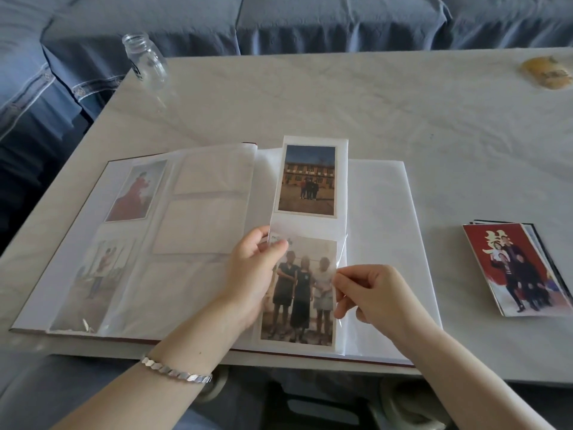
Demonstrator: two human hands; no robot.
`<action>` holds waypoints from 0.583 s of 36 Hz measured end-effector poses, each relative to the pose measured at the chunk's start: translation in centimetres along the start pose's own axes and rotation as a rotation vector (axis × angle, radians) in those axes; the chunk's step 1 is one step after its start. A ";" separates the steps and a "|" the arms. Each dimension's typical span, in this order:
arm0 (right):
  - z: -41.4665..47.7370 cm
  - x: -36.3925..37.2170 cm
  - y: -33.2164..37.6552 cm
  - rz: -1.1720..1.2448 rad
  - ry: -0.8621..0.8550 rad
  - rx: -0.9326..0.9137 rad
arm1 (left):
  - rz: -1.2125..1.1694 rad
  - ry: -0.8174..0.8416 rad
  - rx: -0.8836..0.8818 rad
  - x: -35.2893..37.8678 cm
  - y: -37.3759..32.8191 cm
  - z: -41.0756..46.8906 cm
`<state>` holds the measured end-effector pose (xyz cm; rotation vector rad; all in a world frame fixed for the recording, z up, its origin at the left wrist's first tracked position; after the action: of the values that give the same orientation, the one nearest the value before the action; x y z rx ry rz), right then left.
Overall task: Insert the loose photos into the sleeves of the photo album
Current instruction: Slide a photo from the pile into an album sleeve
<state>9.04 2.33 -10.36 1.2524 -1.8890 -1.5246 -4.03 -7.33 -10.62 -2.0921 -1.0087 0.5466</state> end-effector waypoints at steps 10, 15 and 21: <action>-0.6 -1.0 -0.5 0.041 -0.077 0.043 | 0.062 -0.030 0.041 0.0 0.1 0.3; -0.7 -1.2 -0.8 -0.092 -0.203 -0.044 | 0.048 -0.038 0.042 0.3 0.2 0.3; -1.2 -1.4 -0.8 -0.107 -0.317 -0.130 | 0.075 -0.062 0.068 0.3 0.2 0.4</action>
<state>10.95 2.80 -10.46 1.1225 -1.8968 -1.9675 -3.96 -7.01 -11.07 -2.0706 -0.9364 0.6775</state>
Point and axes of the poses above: each hand's wrist, its own z-axis towards the middle knuckle, its own x-axis out of the palm, y = z × x, the point moved 5 cm from there along z, towards the middle knuckle, and after that the axes turned 10 degrees about -x, right-handed, at the moved point
